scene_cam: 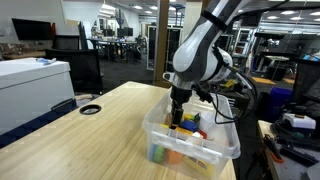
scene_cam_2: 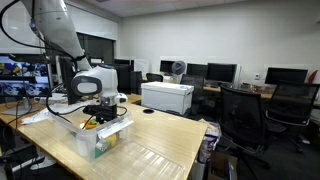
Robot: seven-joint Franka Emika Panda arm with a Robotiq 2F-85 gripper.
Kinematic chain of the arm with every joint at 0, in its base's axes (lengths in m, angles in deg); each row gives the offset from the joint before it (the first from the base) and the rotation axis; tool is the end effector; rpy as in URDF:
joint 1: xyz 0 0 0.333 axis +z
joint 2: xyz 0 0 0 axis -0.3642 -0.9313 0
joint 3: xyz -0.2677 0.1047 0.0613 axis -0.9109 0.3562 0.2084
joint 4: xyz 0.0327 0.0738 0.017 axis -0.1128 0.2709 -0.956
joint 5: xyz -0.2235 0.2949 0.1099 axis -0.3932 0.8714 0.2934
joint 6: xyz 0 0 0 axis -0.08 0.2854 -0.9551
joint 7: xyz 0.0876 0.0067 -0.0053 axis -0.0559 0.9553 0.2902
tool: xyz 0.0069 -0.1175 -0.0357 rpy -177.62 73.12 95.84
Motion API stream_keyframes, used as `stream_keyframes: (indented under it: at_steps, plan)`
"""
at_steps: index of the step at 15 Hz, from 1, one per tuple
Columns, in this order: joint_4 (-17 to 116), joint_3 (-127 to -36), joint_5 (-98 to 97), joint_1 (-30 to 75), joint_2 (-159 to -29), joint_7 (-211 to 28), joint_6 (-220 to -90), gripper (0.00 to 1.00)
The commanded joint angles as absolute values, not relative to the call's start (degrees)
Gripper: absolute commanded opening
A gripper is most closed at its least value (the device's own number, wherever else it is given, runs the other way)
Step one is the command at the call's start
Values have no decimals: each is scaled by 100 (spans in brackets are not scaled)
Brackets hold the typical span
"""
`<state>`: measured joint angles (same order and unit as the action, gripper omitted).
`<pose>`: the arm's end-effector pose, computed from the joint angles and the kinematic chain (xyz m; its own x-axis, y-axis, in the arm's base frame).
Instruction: Remove the wooden toy block from the box, then the blue toy block and the white cup from the box
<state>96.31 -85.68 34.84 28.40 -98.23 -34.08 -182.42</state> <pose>0.4744 -0.0375 0.1366 0.9227 0.3622 0.1321 0.3734 -0.9248 -0.0726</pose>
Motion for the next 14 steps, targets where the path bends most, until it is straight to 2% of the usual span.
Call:
stream_keyframes:
  at_steps: [1,8,14]
  plan:
    - [10184,-8673,3287,2998,-9146,-3454,-18249,68]
    - [11126,-8703,3056,3024,-7379,-3421,-18235,68]
    - [11015,-9115,3098,2611,-6386,-3473,-17874,68]
